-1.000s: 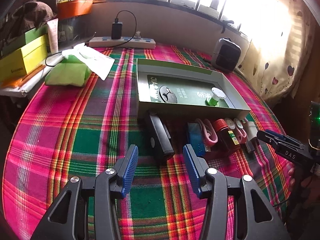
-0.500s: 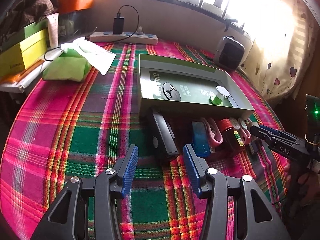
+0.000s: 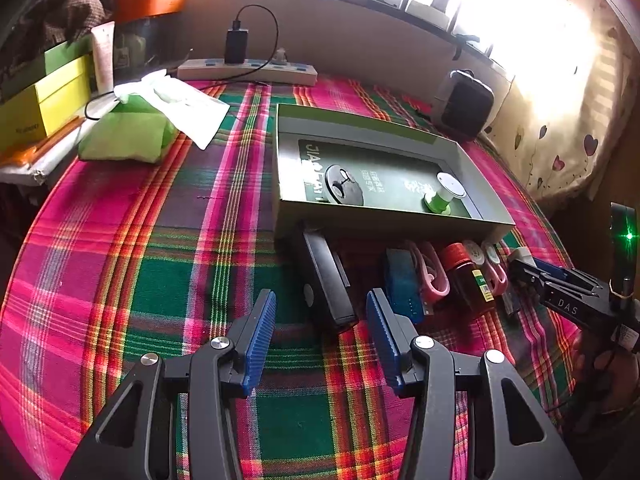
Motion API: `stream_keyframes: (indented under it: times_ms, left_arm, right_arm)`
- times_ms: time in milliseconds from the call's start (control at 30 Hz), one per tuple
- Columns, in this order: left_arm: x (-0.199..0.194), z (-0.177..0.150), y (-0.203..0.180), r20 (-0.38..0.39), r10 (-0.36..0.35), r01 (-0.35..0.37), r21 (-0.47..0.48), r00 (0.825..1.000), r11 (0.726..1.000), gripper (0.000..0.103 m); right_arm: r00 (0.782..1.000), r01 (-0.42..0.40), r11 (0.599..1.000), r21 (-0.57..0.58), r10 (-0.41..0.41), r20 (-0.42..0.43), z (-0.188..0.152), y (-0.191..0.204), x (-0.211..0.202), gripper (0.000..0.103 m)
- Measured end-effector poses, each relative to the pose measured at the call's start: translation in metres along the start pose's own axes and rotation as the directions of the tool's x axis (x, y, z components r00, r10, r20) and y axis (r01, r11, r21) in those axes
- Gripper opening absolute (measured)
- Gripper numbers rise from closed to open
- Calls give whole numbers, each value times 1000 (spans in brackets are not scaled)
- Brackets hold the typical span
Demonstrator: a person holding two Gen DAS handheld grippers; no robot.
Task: Organize rigid objects
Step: 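Grasp the white plug charger with the right tool while the left tool grasps the black rectangular device, then carry both items into the green box and release the charger from the right tool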
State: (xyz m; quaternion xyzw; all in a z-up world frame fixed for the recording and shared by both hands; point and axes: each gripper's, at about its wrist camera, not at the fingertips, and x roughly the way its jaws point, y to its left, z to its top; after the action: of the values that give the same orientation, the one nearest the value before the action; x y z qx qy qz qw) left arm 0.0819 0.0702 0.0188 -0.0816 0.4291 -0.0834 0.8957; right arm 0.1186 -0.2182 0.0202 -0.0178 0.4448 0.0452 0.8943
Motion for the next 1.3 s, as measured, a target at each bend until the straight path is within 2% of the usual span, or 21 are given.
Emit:
stream_keyframes:
  times_ms: [667, 833, 1000, 1133, 1200, 1267, 1300]
  left_arm:
    - [22, 12, -5, -16, 118, -117, 26, 993, 993, 47]
    - [25, 12, -11, -10, 161, -159, 73, 987, 985, 47]
    - [24, 12, -8, -5, 154, -153, 52, 988, 987, 45]
    - [23, 11, -6, 0, 162, -162, 46, 987, 986, 36]
    - [22, 11, -4, 2, 161, -161, 40, 987, 986, 30]
    - [21, 12, -3, 3, 153, -153, 30, 988, 988, 23]
    - [21, 12, -2, 4, 149, -149, 26, 989, 988, 23]
  right_arm:
    - [1000, 1, 1000, -8, -1, 8, -2, -1, 0, 42]
    - [1000, 1, 1000, -9, -1, 14, -2, 0, -1, 42]
    - [1000, 0, 1000, -8, 0, 17, -3, 0, -1, 42]
    - [1000, 0, 1000, -9, 0, 17, -3, 0, -1, 39]
    - [1000, -2, 1000, -11, 2, 19, -4, 1, -2, 35]
    - [1000, -2, 1000, -14, 3, 20, -4, 2, -3, 35]
    - [1000, -3, 1000, -14, 4, 20, -5, 1, -3, 35]
